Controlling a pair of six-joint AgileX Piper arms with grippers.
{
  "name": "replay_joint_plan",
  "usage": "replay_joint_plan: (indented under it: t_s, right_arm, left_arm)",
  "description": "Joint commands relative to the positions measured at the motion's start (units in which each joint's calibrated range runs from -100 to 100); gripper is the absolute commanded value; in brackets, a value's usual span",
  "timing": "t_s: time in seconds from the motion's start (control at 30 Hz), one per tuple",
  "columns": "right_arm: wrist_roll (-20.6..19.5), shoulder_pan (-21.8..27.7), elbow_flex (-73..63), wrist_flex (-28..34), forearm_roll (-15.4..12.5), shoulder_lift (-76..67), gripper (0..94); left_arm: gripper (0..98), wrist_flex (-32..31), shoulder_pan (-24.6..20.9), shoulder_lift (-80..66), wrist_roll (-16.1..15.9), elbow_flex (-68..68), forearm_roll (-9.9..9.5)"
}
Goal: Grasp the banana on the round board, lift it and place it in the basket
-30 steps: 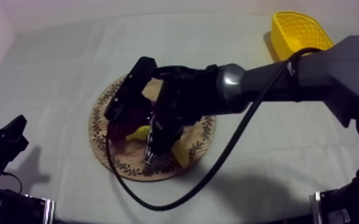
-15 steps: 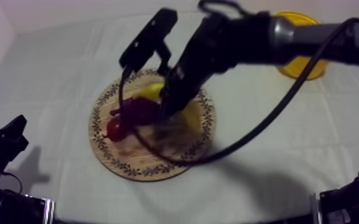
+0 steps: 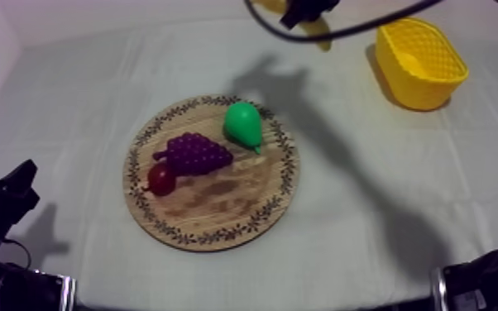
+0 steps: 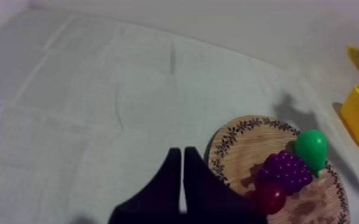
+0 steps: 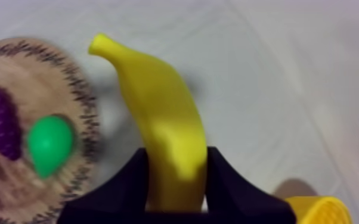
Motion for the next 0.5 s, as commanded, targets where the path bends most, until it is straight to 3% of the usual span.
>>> replay_joint_plan:
  t_s: [0.0, 0.23, 0.47]
  right_arm:
    - [0.9, 4.9, -6.4, 0.6, -0.3, 1.1, 24.3]
    - [2.3, 12.8, -16.4, 2.4, -0.4, 5.2, 24.5]
    - [3.7, 19.8, -17.6, 0.7, -0.1, 8.1, 25.0]
  left_arm:
    - [0.1, 0.0, 0.0, 0.0, 0.0, 0.0, -0.01]
    - [0.1, 0.0, 0.0, 0.0, 0.0, 0.0, -0.01]
    - [0.1, 0.0, 0.0, 0.0, 0.0, 0.0, -0.01]
